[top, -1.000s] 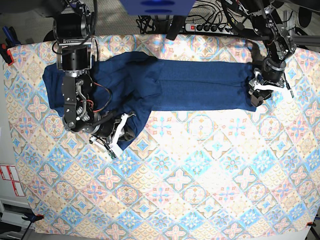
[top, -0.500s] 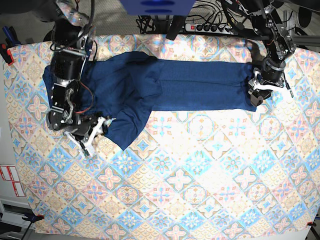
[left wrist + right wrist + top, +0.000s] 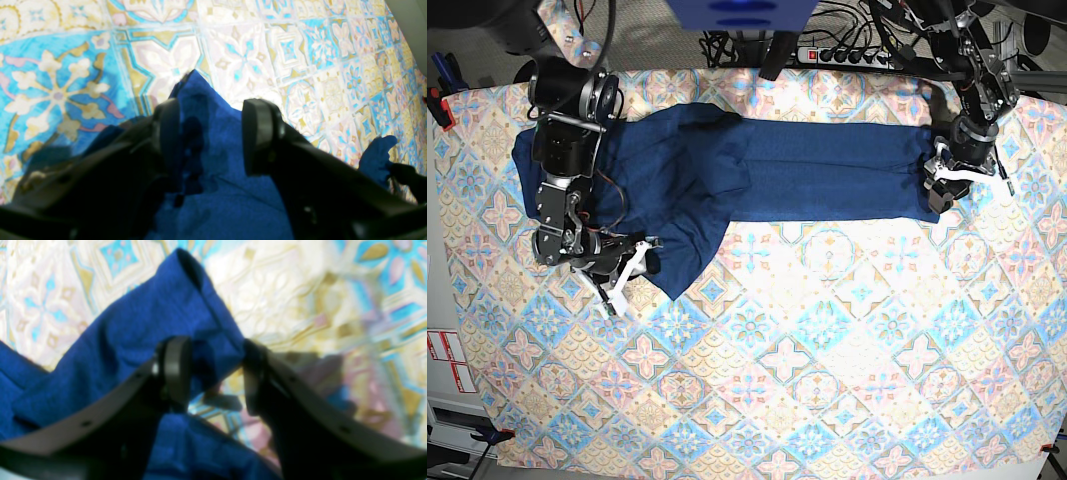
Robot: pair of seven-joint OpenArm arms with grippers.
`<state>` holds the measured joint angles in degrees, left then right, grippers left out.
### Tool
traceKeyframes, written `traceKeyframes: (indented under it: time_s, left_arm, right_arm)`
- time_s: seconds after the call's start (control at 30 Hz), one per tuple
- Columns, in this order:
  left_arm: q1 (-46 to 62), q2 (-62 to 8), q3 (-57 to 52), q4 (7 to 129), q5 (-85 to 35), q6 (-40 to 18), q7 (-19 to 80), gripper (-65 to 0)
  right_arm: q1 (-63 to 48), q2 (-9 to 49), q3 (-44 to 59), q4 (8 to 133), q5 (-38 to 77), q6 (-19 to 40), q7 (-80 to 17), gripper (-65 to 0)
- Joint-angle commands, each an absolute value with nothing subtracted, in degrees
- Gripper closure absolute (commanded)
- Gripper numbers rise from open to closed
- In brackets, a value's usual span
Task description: Fold the T-shirt properly
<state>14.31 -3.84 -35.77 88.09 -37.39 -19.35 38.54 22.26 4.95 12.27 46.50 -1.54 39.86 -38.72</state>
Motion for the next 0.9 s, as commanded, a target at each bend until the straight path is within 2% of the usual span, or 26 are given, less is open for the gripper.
traceKeyframes:
  time_s: [0.0,0.13,0.2,0.3,0.33,0.43,0.73,0.87]
  left_arm:
    - [14.0,-4.5,-36.0,89.0,-38.2,-19.9,37.6,-29.6]
    - [14.0,-4.5,-35.9,89.0,-38.2,-19.9,37.6,-29.6]
    - [14.0,-4.5,-35.9,89.0,-38.2,-19.9,37.6,-29.6]
    - [14.0,-4.5,-35.9,89.0,-38.2,-19.9,37.6,-29.6]
    - [14.0,-4.5,-35.9,89.0,-38.2,-19.9,37.6,-29.6]
    - [14.0,-4.5,-35.9,89.0,-38.3,-19.9,37.6,-29.6]
    - [14.0,-4.5,-35.9,89.0,-38.3,-19.9,37.5,-29.6]
    - [14.0,-4.5,-35.9,89.0,-38.2,-19.9,37.5,-29.6]
  right_arm:
    - [24.5,5.4,12.3,46.5,-0.9,40.0,-37.7,-24.4]
    - [24.5,5.3,12.2,45.7,-0.9,40.0,-37.8,-23.2]
    - [24.4,5.3,10.7,45.9,-0.7,40.0,-38.0,-17.0]
    - [24.3,5.3,7.0,47.1,-0.7,40.0,-38.4,-1.7]
    - [24.2,5.3,6.5,48.0,-0.6,40.0,-39.2,0.0]
    - [22.1,5.2,6.3,54.2,2.9,40.0,-44.0,-1.0]
    - [10.2,5.1,5.7,81.9,26.6,40.0,-54.3,-0.7]
    - [5.1,5.0,2.4,91.8,37.6,40.0,-58.0,-0.7]
